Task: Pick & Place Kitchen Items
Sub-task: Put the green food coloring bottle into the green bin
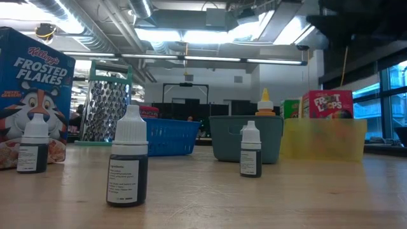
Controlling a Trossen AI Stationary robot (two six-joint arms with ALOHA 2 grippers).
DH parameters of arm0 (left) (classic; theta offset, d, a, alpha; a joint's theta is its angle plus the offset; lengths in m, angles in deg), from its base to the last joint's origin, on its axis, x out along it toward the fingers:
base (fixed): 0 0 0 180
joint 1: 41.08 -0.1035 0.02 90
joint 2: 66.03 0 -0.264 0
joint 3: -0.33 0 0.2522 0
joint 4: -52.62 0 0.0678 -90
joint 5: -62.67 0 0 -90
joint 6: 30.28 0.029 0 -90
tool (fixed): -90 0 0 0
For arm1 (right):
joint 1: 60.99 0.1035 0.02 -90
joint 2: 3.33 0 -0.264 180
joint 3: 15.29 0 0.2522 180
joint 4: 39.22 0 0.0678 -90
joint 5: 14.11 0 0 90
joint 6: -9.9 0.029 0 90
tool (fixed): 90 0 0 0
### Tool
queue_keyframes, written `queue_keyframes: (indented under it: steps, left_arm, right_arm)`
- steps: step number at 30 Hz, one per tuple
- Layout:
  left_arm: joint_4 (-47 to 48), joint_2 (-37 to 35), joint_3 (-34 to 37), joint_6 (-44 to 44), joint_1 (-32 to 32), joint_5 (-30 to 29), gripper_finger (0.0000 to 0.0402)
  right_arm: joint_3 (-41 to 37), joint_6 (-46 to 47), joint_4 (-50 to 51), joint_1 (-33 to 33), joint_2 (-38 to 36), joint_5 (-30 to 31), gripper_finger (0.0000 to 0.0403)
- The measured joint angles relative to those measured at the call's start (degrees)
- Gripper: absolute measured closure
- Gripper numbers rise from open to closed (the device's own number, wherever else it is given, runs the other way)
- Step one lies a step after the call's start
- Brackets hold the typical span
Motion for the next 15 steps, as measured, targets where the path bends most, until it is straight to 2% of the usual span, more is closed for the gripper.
queue_keyframes:
  steps: [5, 10, 15]
  left_arm:
    - [2.96, 0.00, 0.00, -1.90, 0.00, -0.04, 0.0162]
    - [2.98, 0.00, 0.00, -2.08, 0.78, -0.13, 0.0162]
    - [2.98, 0.03, 0.00, -2.06, 2.28, -0.27, 0.0162]
  right_arm:
    - [5.61, 0.02, 7.45, 0.60, 1.09, -6.64, 0.0165]
    - [10.61, 0.11, 13.97, 1.98, 4.34, -6.62, 0.0165]
    - [12.78, 0.67, 14.35, 2.94, 7.87, -6.62, 0.0165]
